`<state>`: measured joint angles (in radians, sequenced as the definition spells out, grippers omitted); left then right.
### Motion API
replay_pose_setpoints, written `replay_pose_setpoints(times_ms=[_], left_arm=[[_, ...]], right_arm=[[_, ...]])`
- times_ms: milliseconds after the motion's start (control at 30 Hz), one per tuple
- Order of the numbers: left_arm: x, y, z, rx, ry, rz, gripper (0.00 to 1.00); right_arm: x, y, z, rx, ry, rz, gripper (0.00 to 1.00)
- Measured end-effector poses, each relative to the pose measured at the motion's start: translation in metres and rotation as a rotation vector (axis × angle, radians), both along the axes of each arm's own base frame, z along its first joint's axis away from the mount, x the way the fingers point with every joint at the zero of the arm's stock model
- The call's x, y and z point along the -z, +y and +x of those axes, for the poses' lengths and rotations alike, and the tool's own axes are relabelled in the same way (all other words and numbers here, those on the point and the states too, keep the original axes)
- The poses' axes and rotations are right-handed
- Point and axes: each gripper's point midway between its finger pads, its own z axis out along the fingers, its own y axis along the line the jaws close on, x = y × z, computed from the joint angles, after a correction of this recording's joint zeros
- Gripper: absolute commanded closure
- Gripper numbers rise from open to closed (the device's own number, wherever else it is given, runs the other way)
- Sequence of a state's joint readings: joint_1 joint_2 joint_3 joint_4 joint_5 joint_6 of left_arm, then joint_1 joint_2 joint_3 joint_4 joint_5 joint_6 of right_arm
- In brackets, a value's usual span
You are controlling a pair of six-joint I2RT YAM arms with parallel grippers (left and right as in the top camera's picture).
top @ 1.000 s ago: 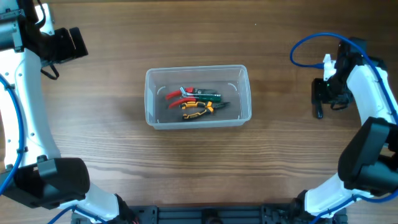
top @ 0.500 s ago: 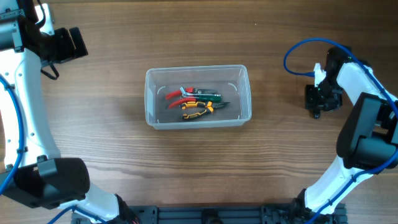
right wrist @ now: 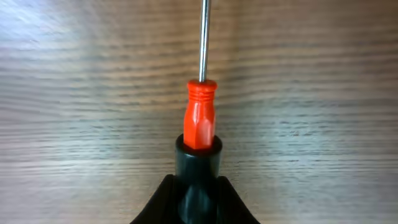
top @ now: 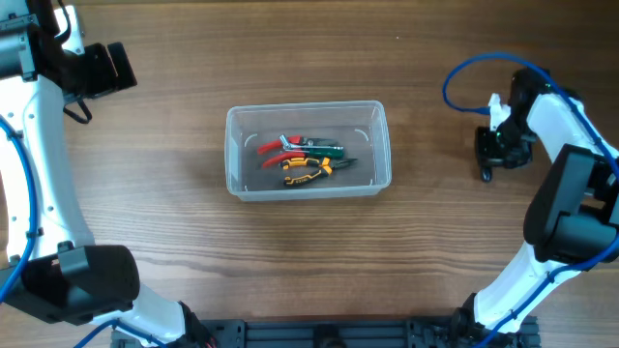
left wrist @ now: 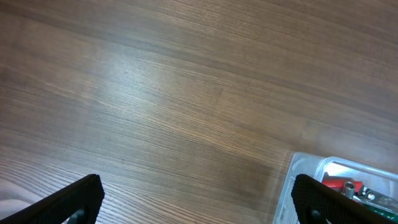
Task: Pack container
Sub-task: 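Move the right gripper to the red-black screwdriver and grasp it, then carry the red screwdriver with the right gripper and release into container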
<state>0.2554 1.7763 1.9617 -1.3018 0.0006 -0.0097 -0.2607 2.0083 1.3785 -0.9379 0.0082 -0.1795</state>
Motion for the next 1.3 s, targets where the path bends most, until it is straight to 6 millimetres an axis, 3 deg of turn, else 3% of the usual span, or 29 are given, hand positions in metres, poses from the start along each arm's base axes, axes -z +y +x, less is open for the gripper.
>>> replay_pose_setpoints(times_ms=[100,133,200,267,333,400,433,533,600,633,700,800,933,967,1000,1033,1300], left_arm=[[0.0,0.0,0.0,0.0,-0.001,0.0,0.0],[0.0,0.0,0.0,0.0,0.0,0.0,0.0],[0.0,0.0,0.0,0.0,0.0,0.0,0.0],[0.0,0.0,0.0,0.0,0.0,0.0,0.0],[0.0,0.0,0.0,0.0,0.0,0.0,0.0],[0.0,0.0,0.0,0.0,0.0,0.0,0.0],[0.0,0.0,0.0,0.0,-0.001,0.0,0.0],[0.0,0.0,0.0,0.0,0.0,0.0,0.0],[0.0,0.0,0.0,0.0,0.0,0.0,0.0],[0.0,0.0,0.0,0.0,0.0,0.0,0.0],[0.0,0.0,0.0,0.0,0.0,0.0,0.0],[0.0,0.0,0.0,0.0,0.0,0.0,0.0],[0.0,0.0,0.0,0.0,0.0,0.0,0.0],[0.0,0.0,0.0,0.0,0.0,0.0,0.0],[0.0,0.0,0.0,0.0,0.0,0.0,0.0],[0.0,0.0,0.0,0.0,0.0,0.0,0.0],[0.0,0.0,0.0,0.0,0.0,0.0,0.0]], right_arm=[[-0.035,0.004,0.029,-0.024,-0.093,-0.014,0.96],[-0.085,0.014,0.055,-0.067,-0.227,-0.026,0.96],[-0.141,0.042,0.079,-0.159,-0.374,-0.014,0.96],[-0.213,0.102,0.091,-0.353,-0.567,0.012,0.96],[-0.253,0.161,0.08,-0.547,-0.67,0.051,0.96],[-0.27,0.246,0.052,-0.848,-0.722,0.119,0.96],[-0.267,0.278,0.037,-0.971,-0.711,0.142,0.96],[-0.256,0.346,0.0,-1.283,-0.699,0.173,0.96],[-0.243,0.362,-0.009,-1.381,-0.665,0.174,0.96],[-0.221,0.367,-0.008,-1.421,-0.607,0.174,0.96],[-0.189,0.369,-0.002,-1.437,-0.519,0.173,0.96],[-0.112,0.371,0.005,-1.443,-0.323,0.187,0.96],[-0.044,0.367,0.0,-1.435,-0.144,0.211,0.95],[-0.038,0.366,-0.001,-1.433,-0.13,0.214,0.94],[-0.03,0.366,-0.002,-1.428,-0.109,0.217,0.87],[-0.024,0.365,-0.003,-1.424,-0.094,0.219,0.69],[-0.025,0.367,-0.002,-1.342,-0.091,0.224,0.57]])
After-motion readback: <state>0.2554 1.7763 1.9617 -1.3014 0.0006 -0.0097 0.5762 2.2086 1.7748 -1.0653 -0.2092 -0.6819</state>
